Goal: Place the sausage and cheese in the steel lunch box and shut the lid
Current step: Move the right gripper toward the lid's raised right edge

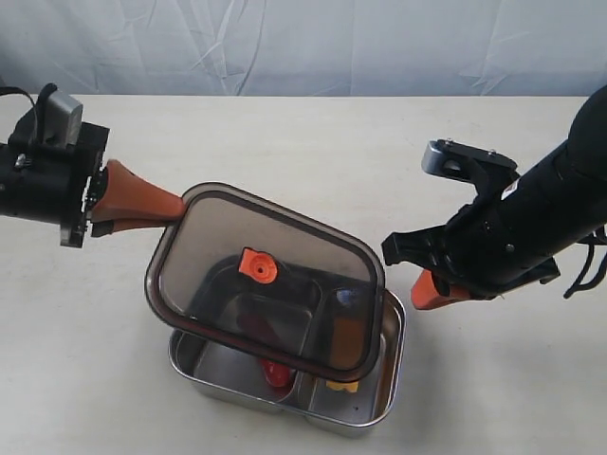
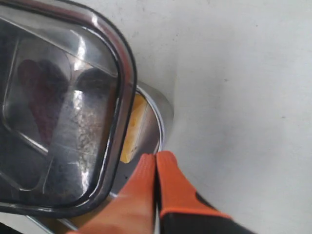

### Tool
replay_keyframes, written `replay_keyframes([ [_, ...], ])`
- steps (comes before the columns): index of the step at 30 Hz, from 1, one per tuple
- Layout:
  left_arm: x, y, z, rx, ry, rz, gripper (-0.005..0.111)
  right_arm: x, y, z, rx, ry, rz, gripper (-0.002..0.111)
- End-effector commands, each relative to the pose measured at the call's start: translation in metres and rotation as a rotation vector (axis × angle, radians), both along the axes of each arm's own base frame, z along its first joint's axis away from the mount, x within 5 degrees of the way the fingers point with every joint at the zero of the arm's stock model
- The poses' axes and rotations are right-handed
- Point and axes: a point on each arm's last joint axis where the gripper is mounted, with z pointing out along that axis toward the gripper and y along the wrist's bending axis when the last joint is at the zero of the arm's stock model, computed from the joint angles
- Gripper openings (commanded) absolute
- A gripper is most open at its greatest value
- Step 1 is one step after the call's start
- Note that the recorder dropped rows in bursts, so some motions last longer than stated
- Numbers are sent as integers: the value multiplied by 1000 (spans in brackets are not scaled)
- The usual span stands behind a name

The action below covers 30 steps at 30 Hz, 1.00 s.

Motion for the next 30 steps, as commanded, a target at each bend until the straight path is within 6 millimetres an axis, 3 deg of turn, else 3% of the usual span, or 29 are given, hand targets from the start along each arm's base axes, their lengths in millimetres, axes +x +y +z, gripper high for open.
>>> replay_keyframes([
  [1, -3, -2, 13, -24, -37, 7, 0, 2, -4, -2, -26, -20, 13, -1],
  [8, -5, -3, 19, -24, -44, 12, 0, 5, -15, -6, -163, -92, 84, -1],
  [15, -5, -2, 19, -18, -42, 7, 0, 13, -13, -3, -118, -107, -93, -1],
  [20, -5, -2, 18, -15, -42, 4, 0, 22, -24, -2, -87, -97, -175, -1],
  [26, -6, -2, 18, -12, -42, 1, 0, 45, -42, 20, -14, -124, -134, -1],
  [30, -7, -2, 20, -9, -49, -1, 0, 62, -49, 45, 223, -126, 33, -1],
])
